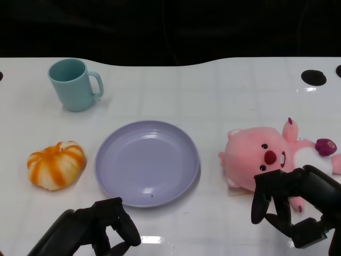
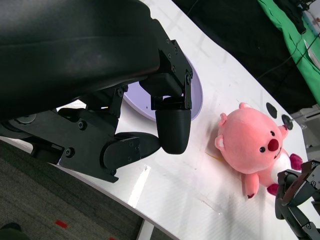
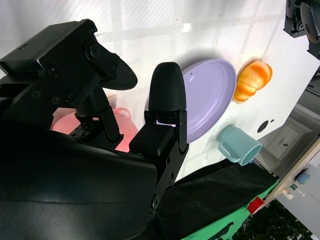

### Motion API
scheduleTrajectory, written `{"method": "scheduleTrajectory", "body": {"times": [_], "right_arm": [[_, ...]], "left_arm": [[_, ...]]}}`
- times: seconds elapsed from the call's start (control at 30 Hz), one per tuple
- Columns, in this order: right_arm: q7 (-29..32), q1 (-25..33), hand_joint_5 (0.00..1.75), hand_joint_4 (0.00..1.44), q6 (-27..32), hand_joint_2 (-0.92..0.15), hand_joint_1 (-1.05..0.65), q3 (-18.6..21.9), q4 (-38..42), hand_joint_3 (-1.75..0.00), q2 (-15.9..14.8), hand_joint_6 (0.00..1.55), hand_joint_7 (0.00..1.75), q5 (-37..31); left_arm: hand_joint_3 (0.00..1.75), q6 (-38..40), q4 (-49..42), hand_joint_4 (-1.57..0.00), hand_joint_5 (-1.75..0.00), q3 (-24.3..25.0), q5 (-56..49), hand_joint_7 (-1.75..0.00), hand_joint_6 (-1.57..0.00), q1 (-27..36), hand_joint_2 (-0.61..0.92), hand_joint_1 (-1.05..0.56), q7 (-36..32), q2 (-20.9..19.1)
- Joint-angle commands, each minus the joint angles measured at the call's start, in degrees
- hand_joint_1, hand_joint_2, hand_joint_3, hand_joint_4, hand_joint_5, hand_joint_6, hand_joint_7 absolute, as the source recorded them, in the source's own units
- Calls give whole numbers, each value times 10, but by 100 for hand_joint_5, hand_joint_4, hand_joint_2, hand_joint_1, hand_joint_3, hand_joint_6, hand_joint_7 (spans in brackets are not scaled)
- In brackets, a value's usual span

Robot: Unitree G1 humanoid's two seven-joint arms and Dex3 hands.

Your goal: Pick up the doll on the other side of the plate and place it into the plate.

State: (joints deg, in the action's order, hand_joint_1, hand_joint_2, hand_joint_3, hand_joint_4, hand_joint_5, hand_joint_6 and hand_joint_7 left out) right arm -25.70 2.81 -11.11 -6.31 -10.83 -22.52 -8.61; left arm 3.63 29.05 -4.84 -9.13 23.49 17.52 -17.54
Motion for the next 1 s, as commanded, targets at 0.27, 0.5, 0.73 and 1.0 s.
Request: {"method": "scheduleTrajectory", "body": {"times": [0.27,0.5,0.73,1.0], "right_arm": [[39,-4,112,75,-14,-48,2,18,0,-92,19,78,76,14],[67,-8,76,47,1,-65,-13,25,-14,-47,22,57,35,-5],[86,-23,66,11,10,-85,-44,32,-22,-3,0,31,9,-63],[93,-33,38,0,25,-85,-61,38,-46,0,-33,20,1,-142]], "left_arm": [[58,-3,-5,-64,-175,5,4,-134,-62,1,86,-25,4,-9],[58,0,-3,-64,-175,3,3,-134,-61,0,86,-25,4,-10],[57,-3,-5,-65,-175,1,1,-134,-61,-2,86,-25,2,-8],[57,5,1,-65,-175,-12,-8,-134,-62,-5,86,-25,-3,-2]]}}
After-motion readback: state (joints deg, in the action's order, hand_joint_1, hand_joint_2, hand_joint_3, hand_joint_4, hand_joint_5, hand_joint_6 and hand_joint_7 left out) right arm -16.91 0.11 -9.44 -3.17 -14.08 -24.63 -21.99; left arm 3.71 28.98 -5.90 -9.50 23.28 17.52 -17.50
